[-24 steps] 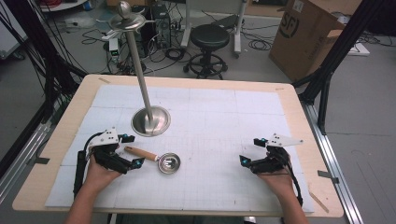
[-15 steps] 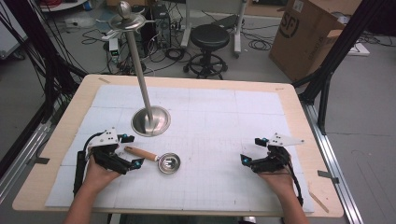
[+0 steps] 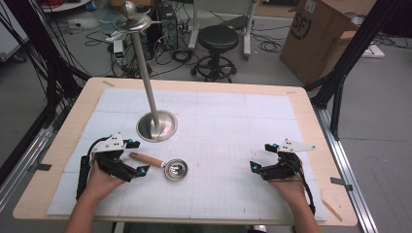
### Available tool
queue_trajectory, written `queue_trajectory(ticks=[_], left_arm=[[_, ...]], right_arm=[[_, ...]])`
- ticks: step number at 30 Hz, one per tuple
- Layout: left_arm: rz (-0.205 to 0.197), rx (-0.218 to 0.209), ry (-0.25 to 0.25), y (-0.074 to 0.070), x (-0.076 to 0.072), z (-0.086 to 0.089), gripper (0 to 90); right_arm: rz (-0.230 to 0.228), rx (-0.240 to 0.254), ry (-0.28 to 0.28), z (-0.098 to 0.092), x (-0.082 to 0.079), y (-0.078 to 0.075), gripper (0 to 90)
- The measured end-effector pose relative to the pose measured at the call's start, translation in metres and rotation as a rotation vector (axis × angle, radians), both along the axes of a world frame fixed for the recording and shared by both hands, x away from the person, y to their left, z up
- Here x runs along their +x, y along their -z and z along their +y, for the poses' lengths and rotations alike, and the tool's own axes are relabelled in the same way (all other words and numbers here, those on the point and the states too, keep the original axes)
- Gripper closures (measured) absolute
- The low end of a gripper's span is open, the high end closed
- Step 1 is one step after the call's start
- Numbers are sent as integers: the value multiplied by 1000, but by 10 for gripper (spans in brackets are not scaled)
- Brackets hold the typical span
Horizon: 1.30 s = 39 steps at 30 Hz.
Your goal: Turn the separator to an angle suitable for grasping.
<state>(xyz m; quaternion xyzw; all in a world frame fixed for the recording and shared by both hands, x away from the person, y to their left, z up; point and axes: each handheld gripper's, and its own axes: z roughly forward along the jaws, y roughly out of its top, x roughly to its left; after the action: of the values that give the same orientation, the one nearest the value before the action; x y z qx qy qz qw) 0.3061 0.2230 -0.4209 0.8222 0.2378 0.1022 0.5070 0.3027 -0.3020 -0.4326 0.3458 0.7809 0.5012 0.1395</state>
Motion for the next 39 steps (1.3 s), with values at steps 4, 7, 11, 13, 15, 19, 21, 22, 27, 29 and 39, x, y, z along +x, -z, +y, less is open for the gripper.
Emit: queue_trajectory(ticks=[4,7,11,13,15,19,21,22,27,29,39], left_arm=[[-7,23,34,-10,3,-5,17],[-5,62,61,-15,7,-12,17],[14,131,88,-20,13,-22,17],[25,179,112,-24,17,-31,18],[30,210,131,-26,20,-36,18],[41,268,153,-29,25,-43,18],[49,300,170,-30,27,-46,20],[54,312,176,-31,28,-48,37],[76,374,230,-31,32,-56,115],[77,385,235,-31,33,-57,127],[119,482,256,-23,38,-63,262]], right_arm=[[4,8,-2,1,3,0,15],[1,16,-1,2,6,-1,15],[4,17,-8,4,8,0,15],[0,13,-10,5,10,0,15],[4,16,-9,5,10,0,15],[3,22,-9,5,10,0,15],[5,20,-9,5,10,0,15],[4,20,-6,4,11,0,15],[3,25,-5,4,11,0,15],[3,21,-8,4,10,0,15],[10,12,-10,6,11,1,15]])
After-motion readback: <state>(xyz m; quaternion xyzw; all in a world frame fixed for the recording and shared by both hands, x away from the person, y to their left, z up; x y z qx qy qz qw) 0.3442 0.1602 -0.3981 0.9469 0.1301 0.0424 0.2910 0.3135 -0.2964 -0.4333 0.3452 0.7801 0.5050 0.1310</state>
